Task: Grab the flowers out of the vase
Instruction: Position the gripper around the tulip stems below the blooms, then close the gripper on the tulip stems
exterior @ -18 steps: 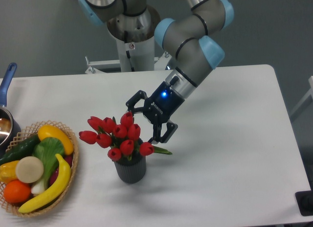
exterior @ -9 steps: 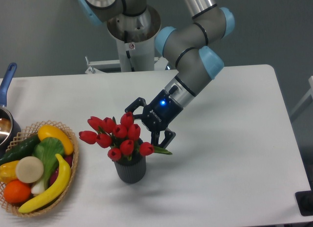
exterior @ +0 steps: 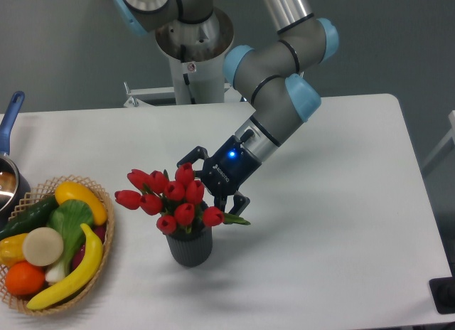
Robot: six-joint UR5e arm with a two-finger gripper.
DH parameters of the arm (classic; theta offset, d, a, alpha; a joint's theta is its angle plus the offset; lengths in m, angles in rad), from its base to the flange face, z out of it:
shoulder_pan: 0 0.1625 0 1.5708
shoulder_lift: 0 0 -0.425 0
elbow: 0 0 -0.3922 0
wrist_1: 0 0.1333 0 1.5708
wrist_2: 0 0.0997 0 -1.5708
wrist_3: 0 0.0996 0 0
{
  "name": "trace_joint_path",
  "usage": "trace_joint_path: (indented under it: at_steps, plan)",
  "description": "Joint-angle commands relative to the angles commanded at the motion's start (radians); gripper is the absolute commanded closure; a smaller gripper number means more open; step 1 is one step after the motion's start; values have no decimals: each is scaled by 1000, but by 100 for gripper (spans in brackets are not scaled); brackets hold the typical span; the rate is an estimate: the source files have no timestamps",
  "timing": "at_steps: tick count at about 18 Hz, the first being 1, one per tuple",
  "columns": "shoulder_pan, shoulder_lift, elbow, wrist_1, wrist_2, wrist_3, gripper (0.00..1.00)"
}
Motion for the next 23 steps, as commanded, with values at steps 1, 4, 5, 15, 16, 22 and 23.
trace_joint_path:
  at_steps: [1,4,5,15,16,22,23]
  plan:
    - [0,0,2,0,-2,-2,7]
    - [0,0,2,2,-5,-2,28]
    - [0,0,2,2,-5,-2,34]
    - [6,2,0,2,-9,-3,63]
    - [6,2,-3,2,-14,-3,64]
    - [15,6,-9,2,-34,-9,64]
    - [17,8,-8,2,-37,-12,64]
